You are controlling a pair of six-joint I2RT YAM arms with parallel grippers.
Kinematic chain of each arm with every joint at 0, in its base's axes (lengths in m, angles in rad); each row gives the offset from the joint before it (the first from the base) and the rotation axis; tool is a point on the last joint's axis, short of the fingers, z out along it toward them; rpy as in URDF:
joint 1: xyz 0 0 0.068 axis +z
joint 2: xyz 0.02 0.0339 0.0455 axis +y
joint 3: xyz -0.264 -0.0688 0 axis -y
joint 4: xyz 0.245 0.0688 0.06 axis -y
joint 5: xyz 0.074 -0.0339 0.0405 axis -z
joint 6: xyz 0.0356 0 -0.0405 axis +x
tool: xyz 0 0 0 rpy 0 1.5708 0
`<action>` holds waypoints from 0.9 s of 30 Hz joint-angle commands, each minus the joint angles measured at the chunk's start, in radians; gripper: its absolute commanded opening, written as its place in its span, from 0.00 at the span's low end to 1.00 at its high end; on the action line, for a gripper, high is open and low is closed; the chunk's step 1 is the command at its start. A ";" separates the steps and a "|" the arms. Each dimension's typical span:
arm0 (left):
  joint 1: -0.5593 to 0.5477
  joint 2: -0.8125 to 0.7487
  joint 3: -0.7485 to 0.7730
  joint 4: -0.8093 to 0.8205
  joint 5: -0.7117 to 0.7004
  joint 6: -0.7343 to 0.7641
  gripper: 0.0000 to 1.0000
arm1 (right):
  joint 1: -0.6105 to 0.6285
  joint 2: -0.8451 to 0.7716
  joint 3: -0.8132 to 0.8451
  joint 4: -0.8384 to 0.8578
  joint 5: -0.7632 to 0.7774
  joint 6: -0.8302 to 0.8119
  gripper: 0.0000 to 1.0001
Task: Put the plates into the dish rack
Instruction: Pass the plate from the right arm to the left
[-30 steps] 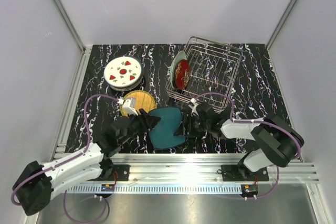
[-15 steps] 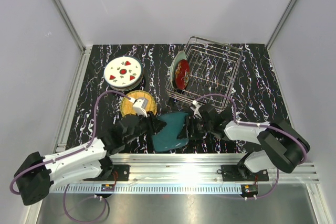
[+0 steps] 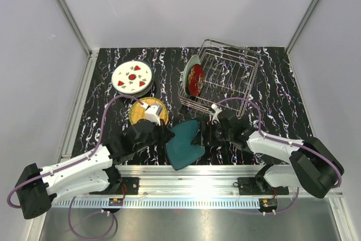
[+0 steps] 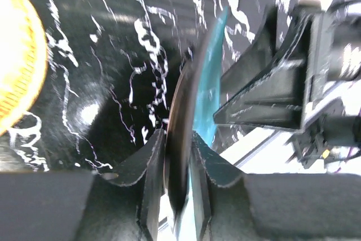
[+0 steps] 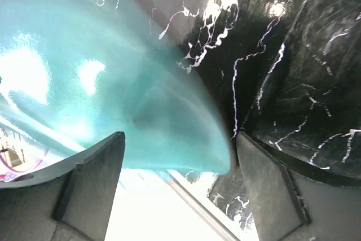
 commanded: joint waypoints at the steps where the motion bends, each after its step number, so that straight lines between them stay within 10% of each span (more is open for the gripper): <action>1: -0.004 -0.057 0.097 -0.006 -0.116 -0.013 0.00 | -0.013 -0.036 0.031 0.000 0.039 -0.030 0.88; 14: -0.002 -0.009 0.181 -0.111 -0.191 0.019 0.00 | -0.016 -0.127 0.026 -0.047 0.091 -0.050 0.89; 27: -0.002 0.116 0.640 -0.270 -0.302 0.293 0.00 | -0.019 -0.427 0.270 -0.438 0.446 -0.170 0.87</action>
